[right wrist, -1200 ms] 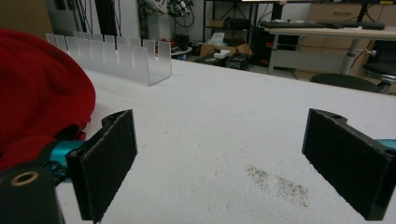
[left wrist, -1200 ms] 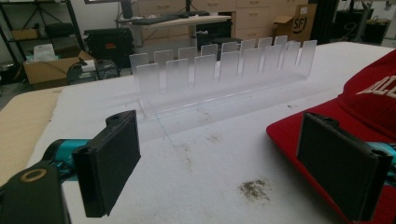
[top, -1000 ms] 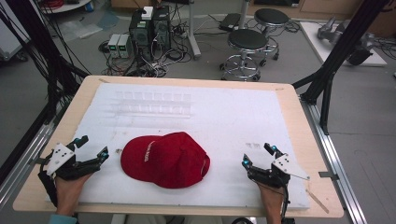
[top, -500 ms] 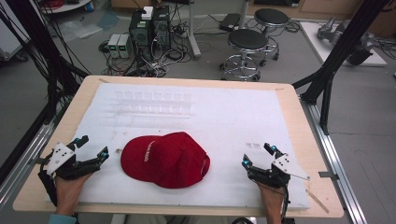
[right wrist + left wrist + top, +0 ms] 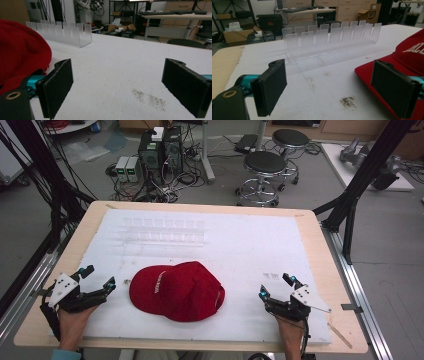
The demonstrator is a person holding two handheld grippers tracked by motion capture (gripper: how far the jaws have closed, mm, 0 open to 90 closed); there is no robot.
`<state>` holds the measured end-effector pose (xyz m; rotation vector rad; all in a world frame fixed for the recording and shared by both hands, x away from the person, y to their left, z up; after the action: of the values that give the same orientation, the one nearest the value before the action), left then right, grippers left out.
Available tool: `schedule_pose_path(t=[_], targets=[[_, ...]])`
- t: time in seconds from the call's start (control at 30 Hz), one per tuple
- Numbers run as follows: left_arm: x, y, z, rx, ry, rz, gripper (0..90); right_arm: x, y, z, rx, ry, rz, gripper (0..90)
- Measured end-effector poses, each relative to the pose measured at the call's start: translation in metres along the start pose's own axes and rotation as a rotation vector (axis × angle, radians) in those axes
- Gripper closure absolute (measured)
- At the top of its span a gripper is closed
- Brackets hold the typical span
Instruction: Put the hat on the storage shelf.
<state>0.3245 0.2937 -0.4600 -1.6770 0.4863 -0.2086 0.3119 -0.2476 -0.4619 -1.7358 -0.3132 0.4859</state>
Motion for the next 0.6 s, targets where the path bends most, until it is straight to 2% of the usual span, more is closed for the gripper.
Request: schedule_pose_path(t=[0.1, 0.17, 0.27, 0.4, 0.57, 0.6], targets=[[0.002, 0.000, -0.001, -0.008, 0.030, 0.033, 13.5, 0.000, 0.000, 0.000, 0.003, -0.001, 0.000, 9.1], [0.002, -0.006, -0.006, -0.020, 0.073, 0.040, 13.5, 0.000, 0.000, 0.000, 0.000, 0.000, 0.002, 9.1], [0.002, -0.020, -0.013, 0.008, 0.130, 0.042, 13.6, 0.000, 0.000, 0.000, 0.001, -0.004, 0.006, 9.1], [0.008, -0.039, -0.025, 0.060, 0.198, 0.069, 13.6, 0.001, 0.000, 0.000, 0.002, -0.003, 0.007, 9.1], [0.015, -0.057, -0.040, 0.087, 0.269, 0.082, 13.6, 0.001, 0.000, 0.000, 0.003, -0.003, 0.009, 9.1], [0.017, -0.059, -0.044, 0.098, 0.294, 0.092, 13.6, 0.001, 0.000, 0.000, 0.003, -0.004, 0.008, 9.1]])
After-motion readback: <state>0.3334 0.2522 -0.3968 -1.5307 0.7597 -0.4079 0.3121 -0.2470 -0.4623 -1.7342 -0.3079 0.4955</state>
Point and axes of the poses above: each handheld gripper's, and its own axes: x roughly forward along the jaws, y roughly out of its underside, z roughly to its left, the point moved 7 cm from there along x, roughly forward along the jaws, and after that the axes turned 11 degrees about -x, right-handed, at the moved point
